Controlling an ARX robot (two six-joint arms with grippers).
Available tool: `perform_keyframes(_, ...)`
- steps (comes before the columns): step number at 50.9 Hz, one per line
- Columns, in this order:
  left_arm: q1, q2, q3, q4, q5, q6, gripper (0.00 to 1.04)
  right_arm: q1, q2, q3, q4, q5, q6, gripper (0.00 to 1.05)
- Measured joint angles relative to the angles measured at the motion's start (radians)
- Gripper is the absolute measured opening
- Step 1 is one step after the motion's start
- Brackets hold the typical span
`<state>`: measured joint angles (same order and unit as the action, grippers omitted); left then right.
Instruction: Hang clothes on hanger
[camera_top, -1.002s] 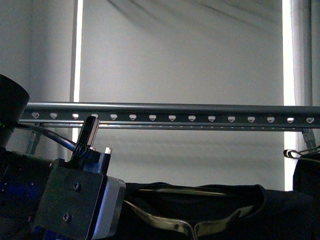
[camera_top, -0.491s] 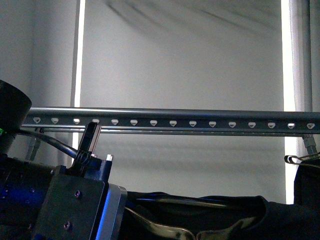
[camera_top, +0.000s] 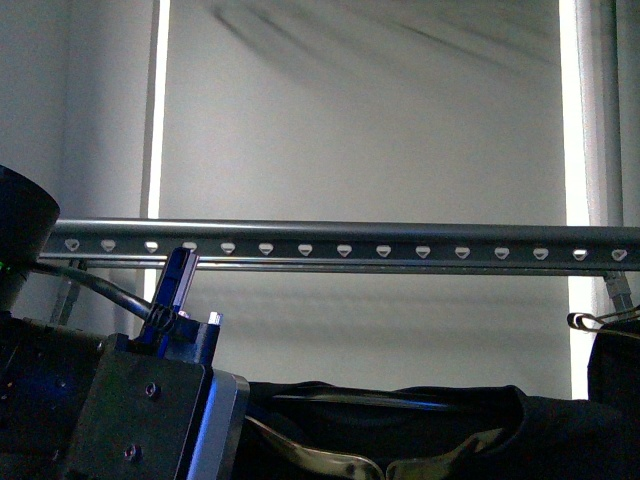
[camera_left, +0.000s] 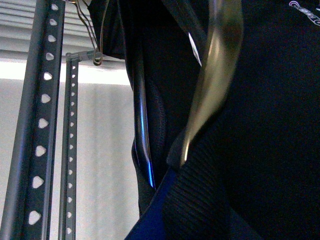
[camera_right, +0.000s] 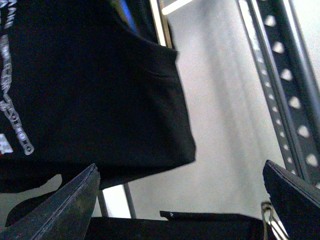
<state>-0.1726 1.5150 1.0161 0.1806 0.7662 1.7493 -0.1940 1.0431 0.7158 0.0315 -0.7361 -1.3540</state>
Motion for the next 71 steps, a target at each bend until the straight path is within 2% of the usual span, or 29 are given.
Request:
perform_keyframes(6,0.000,0.000,0.000,0.000,0.000,0.000,0.04,0.075,0.098,0.084,-0.065,0.085,-0.147,0.97)
perform_keyframes(16,0.000,0.000,0.000,0.000,0.000,0.000,0.04,0.162,0.209,0.174,-0.099,0.182,-0.202,0.97)
perform_keyframes(25,0.001,0.000,0.000,0.000,0.000,0.000,0.04,0.209,0.320,0.269,-0.100,0.240,-0.169,0.97)
perform_keyframes(42,0.000,0.000,0.000,0.000,-0.004,0.000,0.04,0.244,0.536,0.458,-0.053,0.337,-0.030,0.97)
perform_keyframes(53,0.002,0.000,0.000,0.000,-0.008,0.000,0.04,0.272,0.571,0.474,-0.032,0.357,0.012,0.67)
perform_keyframes(61,0.002,0.000,0.000,0.001,-0.010,0.000,0.05,0.285,0.543,0.438,-0.020,0.340,0.008,0.37)
perform_keyframes(69,0.002,0.000,0.005,0.003,0.001,0.002,0.31,0.267,0.500,0.385,-0.018,0.303,-0.014,0.11)
perform_keyframes(71,0.002,0.000,0.005,0.003,0.001,0.003,0.37,0.261,0.492,0.370,-0.018,0.290,-0.019,0.09)
